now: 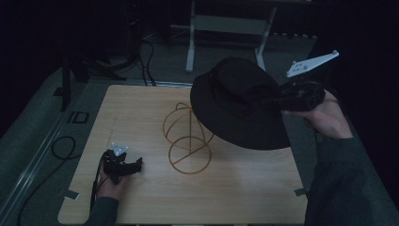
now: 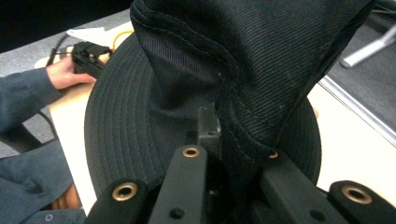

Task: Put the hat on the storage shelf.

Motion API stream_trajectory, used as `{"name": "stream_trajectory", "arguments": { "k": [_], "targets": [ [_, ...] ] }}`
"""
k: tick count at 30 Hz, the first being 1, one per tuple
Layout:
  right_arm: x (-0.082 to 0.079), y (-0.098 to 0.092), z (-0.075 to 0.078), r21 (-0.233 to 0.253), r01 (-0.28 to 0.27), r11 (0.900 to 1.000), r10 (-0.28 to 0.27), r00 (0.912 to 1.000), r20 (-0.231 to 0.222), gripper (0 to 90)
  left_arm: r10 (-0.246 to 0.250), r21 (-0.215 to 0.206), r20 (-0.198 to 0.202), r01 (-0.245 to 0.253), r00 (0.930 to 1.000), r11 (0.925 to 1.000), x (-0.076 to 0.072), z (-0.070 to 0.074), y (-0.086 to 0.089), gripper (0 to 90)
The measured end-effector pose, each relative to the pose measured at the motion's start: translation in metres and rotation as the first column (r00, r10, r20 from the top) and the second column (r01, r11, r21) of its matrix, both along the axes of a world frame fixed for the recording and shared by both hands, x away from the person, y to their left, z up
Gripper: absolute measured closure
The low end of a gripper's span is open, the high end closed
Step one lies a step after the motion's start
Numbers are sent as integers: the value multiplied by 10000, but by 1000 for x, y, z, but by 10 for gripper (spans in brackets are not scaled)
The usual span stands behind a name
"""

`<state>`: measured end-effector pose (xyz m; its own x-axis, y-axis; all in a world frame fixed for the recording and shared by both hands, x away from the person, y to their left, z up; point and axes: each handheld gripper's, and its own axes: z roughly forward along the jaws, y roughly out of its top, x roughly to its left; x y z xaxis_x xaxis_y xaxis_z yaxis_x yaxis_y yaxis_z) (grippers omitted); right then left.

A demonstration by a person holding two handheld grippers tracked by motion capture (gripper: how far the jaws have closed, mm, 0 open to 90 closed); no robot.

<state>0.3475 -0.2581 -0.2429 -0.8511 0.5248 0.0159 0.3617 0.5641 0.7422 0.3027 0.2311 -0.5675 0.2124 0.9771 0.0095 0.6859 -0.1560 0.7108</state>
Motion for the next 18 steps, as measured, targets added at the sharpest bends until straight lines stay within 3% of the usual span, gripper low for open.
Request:
{"name": "stream_trajectory", "arguments": {
  "k": [8, 18],
  "targets": [
    [-1, 25, 4, 49, -727, 9973, 726, 9972, 158, 878, -4, -7, 5, 4, 10000, 10000, 0, 0, 0, 133],
    [0, 46, 4, 198, -1255, 9919, 1253, 9920, 119, 877, -17, -8, -4, 17, 10000, 10000, 0, 0, 0, 132]
  ]
}}
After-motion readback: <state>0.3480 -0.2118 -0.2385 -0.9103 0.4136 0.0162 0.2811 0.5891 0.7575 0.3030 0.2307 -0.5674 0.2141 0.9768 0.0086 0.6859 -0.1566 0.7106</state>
